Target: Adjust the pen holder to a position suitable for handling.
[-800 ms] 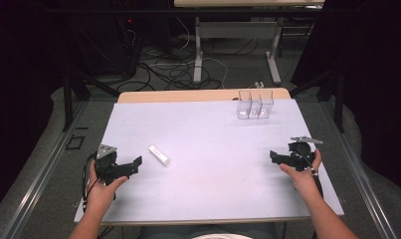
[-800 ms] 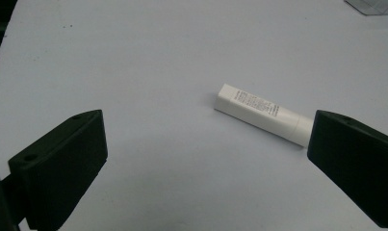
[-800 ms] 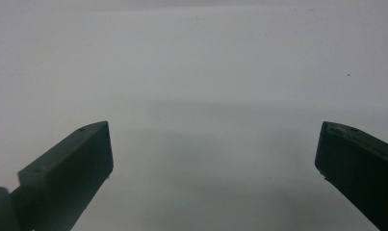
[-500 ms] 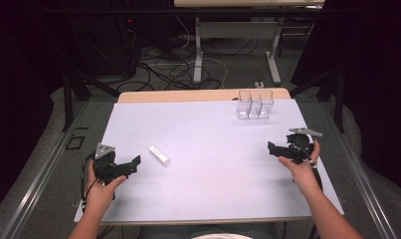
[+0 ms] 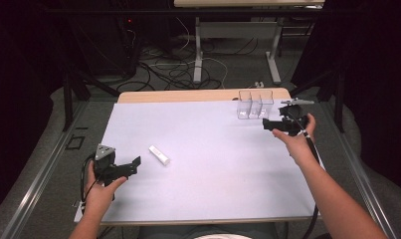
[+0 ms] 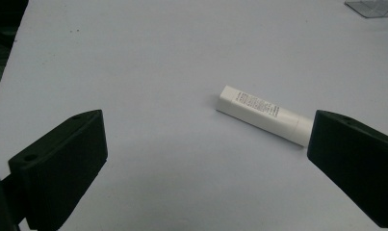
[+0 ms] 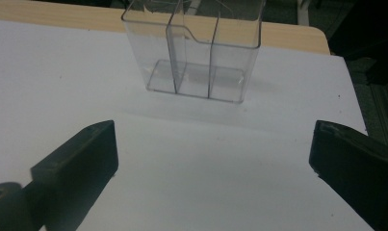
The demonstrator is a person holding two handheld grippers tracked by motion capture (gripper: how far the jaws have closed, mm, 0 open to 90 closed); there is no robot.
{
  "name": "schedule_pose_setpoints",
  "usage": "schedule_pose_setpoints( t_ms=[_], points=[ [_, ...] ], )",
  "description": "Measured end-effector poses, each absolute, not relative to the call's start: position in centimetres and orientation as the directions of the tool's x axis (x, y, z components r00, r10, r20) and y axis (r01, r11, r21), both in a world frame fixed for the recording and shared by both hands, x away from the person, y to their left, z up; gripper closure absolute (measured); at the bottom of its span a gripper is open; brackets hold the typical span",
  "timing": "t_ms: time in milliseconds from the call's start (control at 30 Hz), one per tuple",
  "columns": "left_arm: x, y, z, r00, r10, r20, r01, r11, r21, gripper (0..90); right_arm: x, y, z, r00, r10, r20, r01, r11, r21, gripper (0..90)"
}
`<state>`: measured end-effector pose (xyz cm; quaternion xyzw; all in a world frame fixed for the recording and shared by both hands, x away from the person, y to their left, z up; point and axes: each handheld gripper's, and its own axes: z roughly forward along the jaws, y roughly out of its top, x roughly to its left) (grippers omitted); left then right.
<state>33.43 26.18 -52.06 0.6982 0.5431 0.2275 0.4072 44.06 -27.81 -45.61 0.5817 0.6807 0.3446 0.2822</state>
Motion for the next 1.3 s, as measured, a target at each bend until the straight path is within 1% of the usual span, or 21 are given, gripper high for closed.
schedule_pose_setpoints(
  t_ms=[400,500,667,767,1033,1067,1133,1200,1233,1300],
  points=[
    [33.3,26.3,-52.1,0.303,0.945,-0.122,0.574,-0.079,0.815,0.4,47.7,-26.7,-43.8,-0.152,0.988,-0.032,0.609,0.119,0.784,4.0],
    [33.3,26.3,-52.1,0.300,0.945,-0.129,0.574,-0.071,0.815,0.4,48.7,-26.7,-43.5,-0.136,0.990,-0.027,0.621,0.106,0.777,7.0],
    [33.3,26.4,-52.1,0.298,0.946,-0.128,0.574,-0.070,0.816,0.4,50.1,-26.9,-43.0,-0.110,0.994,-0.016,0.640,0.083,0.764,7.8],
    [33.3,26.4,-52.2,0.296,0.946,-0.130,0.577,-0.068,0.814,0.4,50.9,-27.1,-42.9,-0.088,0.996,-0.017,0.646,0.070,0.760,14.5],
    [33.4,26.5,-52.3,0.293,0.947,-0.132,0.582,-0.067,0.811,0.4,53.0,-27.9,-42.9,-0.071,0.997,-0.013,0.665,0.057,0.745,14.7],
    [33.4,26.5,-52.3,0.293,0.947,-0.131,0.582,-0.068,0.810,0.4,53.3,-28.1,-42.9,-0.072,0.997,-0.026,0.662,0.067,0.746,14.7],
    [33.4,26.5,-52.3,0.289,0.948,-0.134,0.580,-0.062,0.812,0.4,53.8,-28.3,-43.0,-0.068,0.998,-0.014,0.668,0.056,0.742,14.9],
    [33.4,26.5,-52.3,0.289,0.948,-0.134,0.581,-0.062,0.812,0.4,54.3,-28.6,-43.0,-0.062,0.998,-0.011,0.666,0.049,0.744,16.8],
    [33.4,26.6,-52.3,0.287,0.949,-0.133,0.581,-0.062,0.811,0.4,54.6,-28.9,-43.2,-0.054,0.999,0.001,0.666,0.036,0.745,19.0],
    [33.4,26.6,-52.3,0.286,0.949,-0.132,0.581,-0.062,0.812,0.4,54.8,-28.9,-43.4,-0.050,0.999,0.005,0.668,0.030,0.744,19.6]
  ],
)
